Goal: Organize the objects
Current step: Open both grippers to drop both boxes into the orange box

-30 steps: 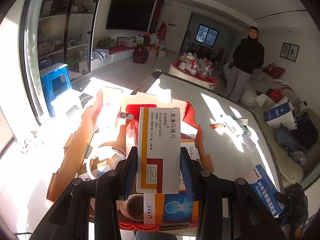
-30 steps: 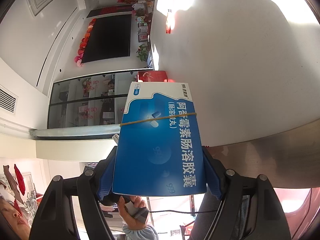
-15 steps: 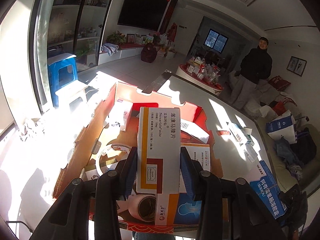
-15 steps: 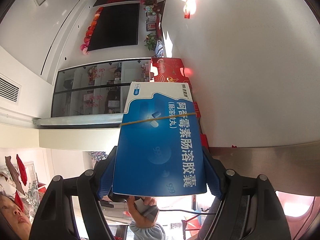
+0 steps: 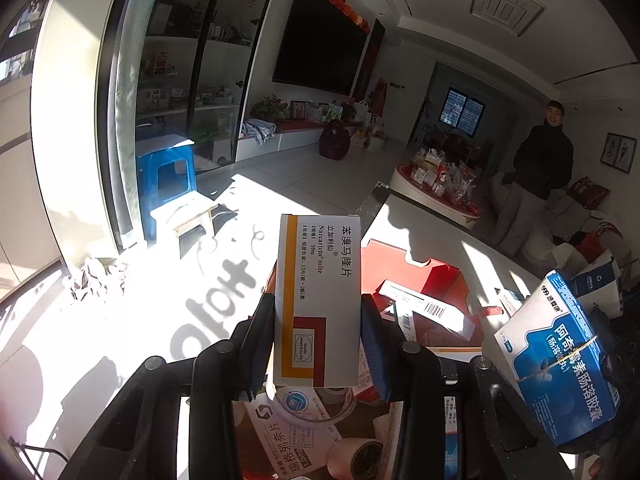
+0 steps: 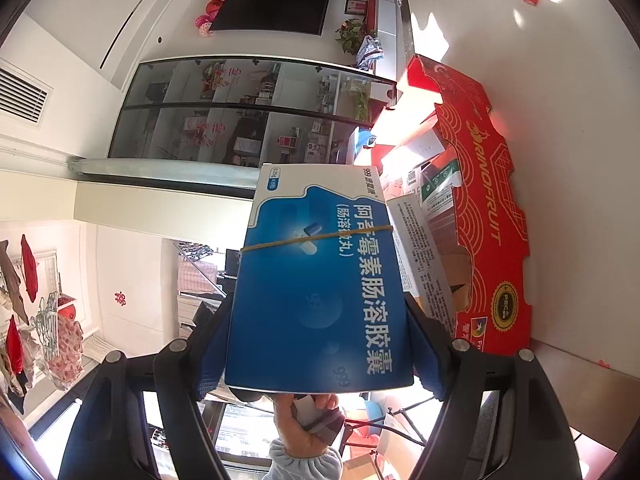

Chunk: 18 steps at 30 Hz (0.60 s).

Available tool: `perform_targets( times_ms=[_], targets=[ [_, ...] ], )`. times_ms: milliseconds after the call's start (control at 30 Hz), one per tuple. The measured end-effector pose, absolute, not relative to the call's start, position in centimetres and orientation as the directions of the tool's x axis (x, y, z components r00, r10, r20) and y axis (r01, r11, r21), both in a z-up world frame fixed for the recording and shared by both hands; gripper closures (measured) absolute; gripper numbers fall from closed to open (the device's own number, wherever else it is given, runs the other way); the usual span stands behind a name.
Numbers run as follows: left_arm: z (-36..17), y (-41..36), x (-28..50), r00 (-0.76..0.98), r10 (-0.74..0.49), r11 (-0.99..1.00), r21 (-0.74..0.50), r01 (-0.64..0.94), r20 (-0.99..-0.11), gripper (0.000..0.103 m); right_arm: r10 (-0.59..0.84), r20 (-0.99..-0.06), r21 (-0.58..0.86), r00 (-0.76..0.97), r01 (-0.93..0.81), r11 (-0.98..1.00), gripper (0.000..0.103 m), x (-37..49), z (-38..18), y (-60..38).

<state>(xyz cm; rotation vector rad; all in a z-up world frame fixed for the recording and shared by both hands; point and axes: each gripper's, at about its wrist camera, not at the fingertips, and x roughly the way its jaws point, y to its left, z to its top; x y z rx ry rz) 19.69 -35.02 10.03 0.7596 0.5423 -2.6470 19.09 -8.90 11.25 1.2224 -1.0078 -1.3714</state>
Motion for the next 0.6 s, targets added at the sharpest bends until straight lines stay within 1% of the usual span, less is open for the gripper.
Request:
perform_targets(
  times_ms=[67,133,200,267,400,467,500,533,567,600],
  targets=[
    [10.1,-36.1,18.9,-0.796,-0.217,-0.871,-0.256,0.419,-0.565,0.06,-0.984,-0.18,0.97,0.015,0.17,-0.175,0.027,18.5,12.0,-10.0],
    [10.1,-35.9,17.7,-0.782,-0.219,-0.893,-0.203,0.402,-0.584,0.06,-0.972,-0.235,0.947,0.006,0.225,-0.228,0.027,17.7,13.2,-11.4],
    [9.6,-35.2,16.4,-0.762,-0.19,-0.917,-0.164,0.363,-0.619,0.059,-0.941,-0.339,0.894,-0.018,0.304,-0.328,0.027,16.9,14.6,-13.2],
    [8.5,-34.4,15.2,-0.741,-0.136,-0.933,-0.167,0.319,-0.658,0.059,-0.896,-0.441,0.826,-0.049,0.369,-0.427,0.027,16.3,15.7,-15.1],
    [7.0,-33.2,13.6,-0.708,-0.112,-0.939,-0.159,0.304,-0.697,0.059,-0.805,-0.584,0.693,-0.104,0.453,-0.561,0.027,15.6,16.6,-18.1],
    [6.6,-33.4,13.1,-0.697,-0.115,-0.932,-0.165,0.322,-0.708,0.058,-0.763,-0.632,0.625,-0.138,0.491,-0.607,0.027,15.6,16.9,-19.2],
    [6.4,-33.7,12.9,-0.688,-0.118,-0.929,-0.166,0.332,-0.716,0.054,-0.751,-0.644,0.608,-0.144,0.499,-0.618,0.026,15.5,17.0,-19.6],
    [6.2,-34.0,12.6,-0.682,-0.115,-0.926,-0.171,0.337,-0.722,0.04,-0.749,-0.646,0.607,-0.146,0.498,-0.62,0.026,15.4,16.9,-19.6],
    [6.0,-34.2,12.6,-0.682,-0.112,-0.923,-0.179,0.341,-0.723,0.031,-0.757,-0.636,0.617,-0.149,0.491,-0.615,0.025,15.4,16.8,-19.2],
    [6.1,-34.3,12.8,-0.688,-0.119,-0.92,-0.181,0.347,-0.716,0.019,-0.767,-0.62,0.629,-0.162,0.481,-0.61,0.025,15.3,16.8,-18.5]
  ],
)
